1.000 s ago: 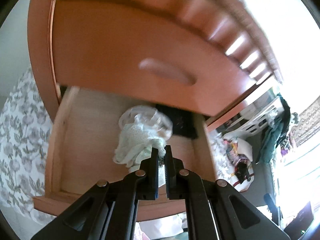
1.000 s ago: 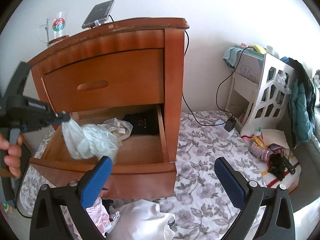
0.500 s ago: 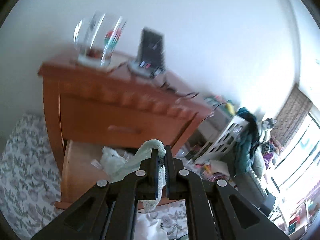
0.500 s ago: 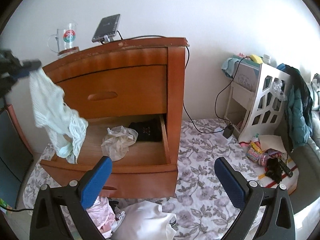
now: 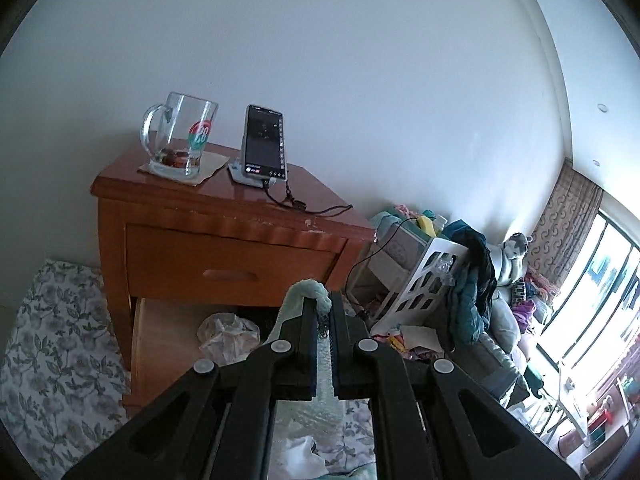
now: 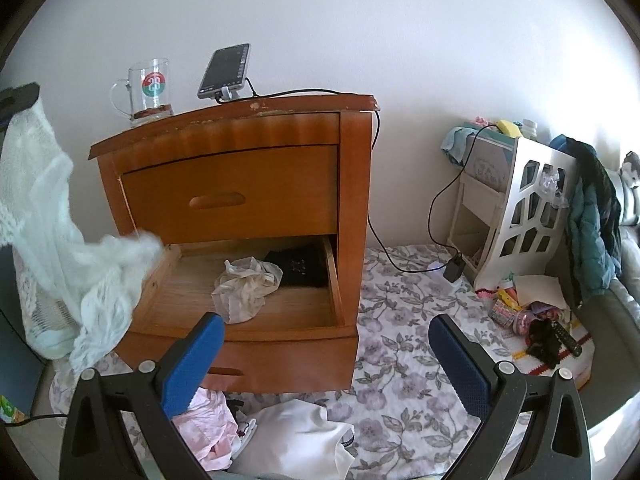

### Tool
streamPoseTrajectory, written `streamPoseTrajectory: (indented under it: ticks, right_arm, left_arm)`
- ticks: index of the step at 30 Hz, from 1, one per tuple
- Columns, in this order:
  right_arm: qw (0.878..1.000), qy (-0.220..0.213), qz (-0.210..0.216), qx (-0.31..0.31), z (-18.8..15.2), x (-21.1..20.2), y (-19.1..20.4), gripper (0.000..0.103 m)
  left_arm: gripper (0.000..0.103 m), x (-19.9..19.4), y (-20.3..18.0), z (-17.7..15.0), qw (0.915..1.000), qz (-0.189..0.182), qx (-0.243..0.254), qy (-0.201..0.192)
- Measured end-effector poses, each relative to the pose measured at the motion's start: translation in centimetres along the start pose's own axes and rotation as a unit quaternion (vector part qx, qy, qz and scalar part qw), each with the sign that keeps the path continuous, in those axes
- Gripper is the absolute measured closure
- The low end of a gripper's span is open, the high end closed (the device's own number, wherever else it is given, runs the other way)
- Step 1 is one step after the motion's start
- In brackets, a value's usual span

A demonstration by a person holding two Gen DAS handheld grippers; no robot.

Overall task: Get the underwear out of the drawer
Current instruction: 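Lift the pale green lace cloth out of the drawer and carry it over the bed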

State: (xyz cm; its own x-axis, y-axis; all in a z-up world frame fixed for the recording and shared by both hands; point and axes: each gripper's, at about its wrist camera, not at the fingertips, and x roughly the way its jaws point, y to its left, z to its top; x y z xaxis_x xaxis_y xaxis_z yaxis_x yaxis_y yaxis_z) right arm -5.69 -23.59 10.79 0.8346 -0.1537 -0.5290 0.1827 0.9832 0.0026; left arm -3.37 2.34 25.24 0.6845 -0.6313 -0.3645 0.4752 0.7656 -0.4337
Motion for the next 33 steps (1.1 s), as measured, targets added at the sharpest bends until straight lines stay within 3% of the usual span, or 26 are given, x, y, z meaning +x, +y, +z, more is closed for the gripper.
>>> streamPoseTrajectory:
  ticks: [8,21,25,33]
  right_arm:
    - [1.000,0.002,0.003,-0.003,-0.3,-0.3,0.4,0.000]
    - [1.000,0.017,0.002,-0.002,-1.0,0.8,0.2,0.000]
    - [1.000,0.024,0.005,-0.004,-1.4,1.2,0.4,0.000]
    - [0.999,0.043,0.005,-0.009,-2.2,2.5,0.5,0.000]
  left_arm:
    - [0.098,0.5,1.6,-2.2,0.9993,0.008,-0.023,0.029]
    - [0.098,4.9,3.0,-6.7,0.9932,0.012,-0.047,0.106]
    - [0.098,8.0,4.4,-9.5,0.9855,0.026,-0.064,0.155]
    - [0.098,14.1,8.4,-17.1,0.9557,0.078,-0.112,0.261]
